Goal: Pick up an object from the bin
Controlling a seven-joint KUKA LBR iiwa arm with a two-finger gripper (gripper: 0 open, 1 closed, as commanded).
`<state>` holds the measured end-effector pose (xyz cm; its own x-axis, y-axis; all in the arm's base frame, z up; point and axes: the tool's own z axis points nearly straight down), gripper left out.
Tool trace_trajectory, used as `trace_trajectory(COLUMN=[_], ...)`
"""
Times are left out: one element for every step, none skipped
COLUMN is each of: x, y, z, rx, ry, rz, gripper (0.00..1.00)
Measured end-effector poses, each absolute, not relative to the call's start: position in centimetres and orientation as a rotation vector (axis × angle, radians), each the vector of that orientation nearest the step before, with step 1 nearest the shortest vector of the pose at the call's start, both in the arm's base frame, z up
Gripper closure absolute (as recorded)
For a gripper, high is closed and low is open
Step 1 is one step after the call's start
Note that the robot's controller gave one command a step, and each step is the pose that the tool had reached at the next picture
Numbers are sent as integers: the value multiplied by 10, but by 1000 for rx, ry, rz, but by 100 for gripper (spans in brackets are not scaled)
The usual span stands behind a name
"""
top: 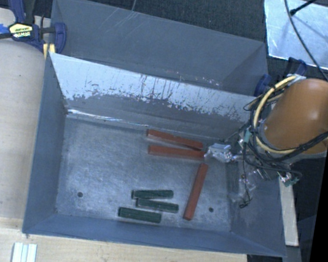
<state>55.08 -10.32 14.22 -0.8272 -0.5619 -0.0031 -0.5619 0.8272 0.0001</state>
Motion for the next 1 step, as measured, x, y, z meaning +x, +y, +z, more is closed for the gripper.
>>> trace_trajectory(x=[529], y=[-87], z=[132], rx=[-1197], ry=[2902], rz=[-1], gripper=[0])
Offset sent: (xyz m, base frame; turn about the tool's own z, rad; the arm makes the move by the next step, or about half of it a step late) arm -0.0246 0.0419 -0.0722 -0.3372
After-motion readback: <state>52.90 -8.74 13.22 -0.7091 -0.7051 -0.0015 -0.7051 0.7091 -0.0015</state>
